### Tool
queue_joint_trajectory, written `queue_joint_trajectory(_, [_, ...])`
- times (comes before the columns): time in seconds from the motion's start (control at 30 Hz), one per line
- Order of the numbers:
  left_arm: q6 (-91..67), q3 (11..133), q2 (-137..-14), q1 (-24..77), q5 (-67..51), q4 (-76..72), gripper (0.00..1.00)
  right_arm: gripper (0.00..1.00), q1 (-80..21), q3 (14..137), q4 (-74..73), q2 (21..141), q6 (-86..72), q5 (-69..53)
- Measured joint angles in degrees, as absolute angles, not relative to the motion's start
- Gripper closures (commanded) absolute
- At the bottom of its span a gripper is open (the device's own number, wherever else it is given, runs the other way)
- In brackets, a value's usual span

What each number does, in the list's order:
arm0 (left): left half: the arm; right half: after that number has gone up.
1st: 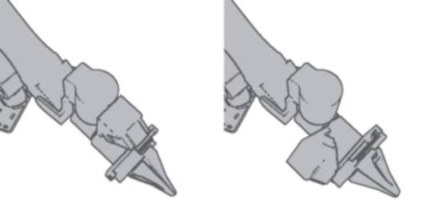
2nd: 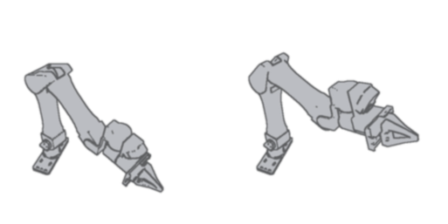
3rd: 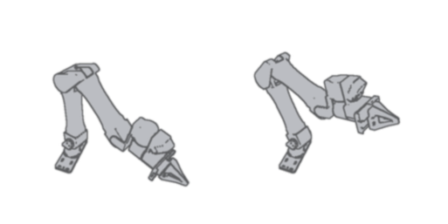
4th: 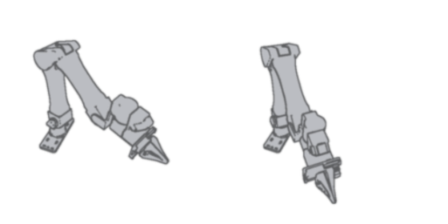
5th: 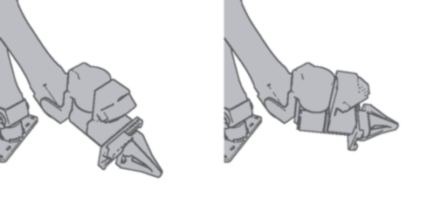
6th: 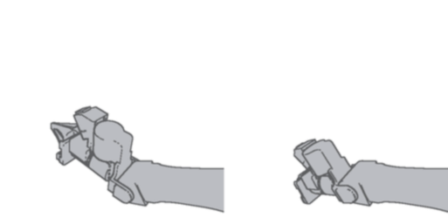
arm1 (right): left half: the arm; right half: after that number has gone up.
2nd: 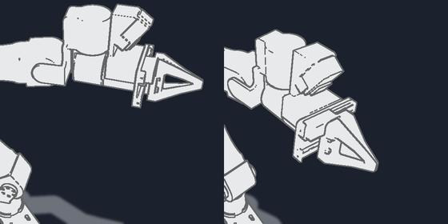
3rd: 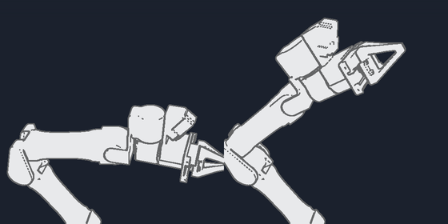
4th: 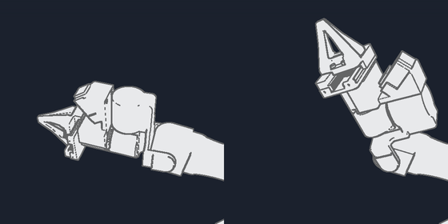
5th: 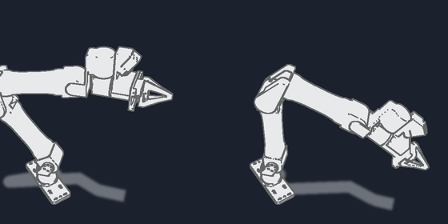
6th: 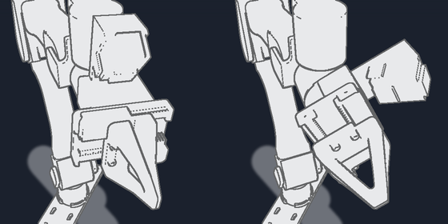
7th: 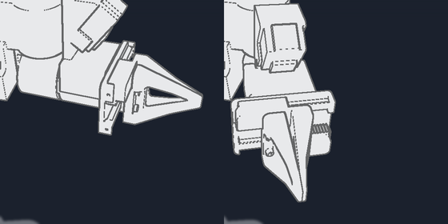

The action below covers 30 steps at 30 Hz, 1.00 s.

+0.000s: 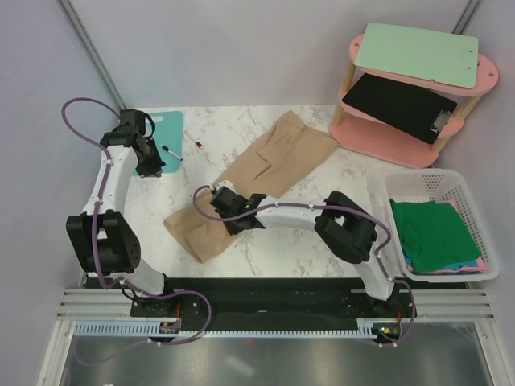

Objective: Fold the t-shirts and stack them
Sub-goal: Rotate the tshirt 90 degrees

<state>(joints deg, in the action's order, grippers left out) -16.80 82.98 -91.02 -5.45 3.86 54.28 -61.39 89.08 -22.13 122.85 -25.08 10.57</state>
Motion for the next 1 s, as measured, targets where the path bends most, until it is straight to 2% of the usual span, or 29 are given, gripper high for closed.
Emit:
queue_joint_trajectory(0.33, [-16.08,83.24,-91.11,-5.50,0.10,55.16,0.98,1.00,-61.39,66.92,-30.46,105.19,-31.29,11.75])
queue_joint_trajectory(0.5, [-16.03,83.11,-91.31,-4.27,-3.20,55.13,0.98,1.00,-61.39,60.90,-39.40,98.52,-33.76,15.46])
queue_joint_trajectory(0.67, [-16.03,83.11,-92.36,0.56,-5.13,54.74,0.98,1.00,-60.77,64.16,-43.44,94.35,-34.26,23.57])
queue_joint_trajectory(0.8, [-16.03,82.52,-93.62,4.43,-6.35,53.84,0.98,1.00,-55.79,72.64,-41.08,94.56,-31.68,27.73])
queue_joint_trajectory(1.0, [-16.25,78.35,-93.58,8.21,-8.62,51.22,0.98,1.00,-40.66,87.29,-35.05,106.78,-26.37,28.21])
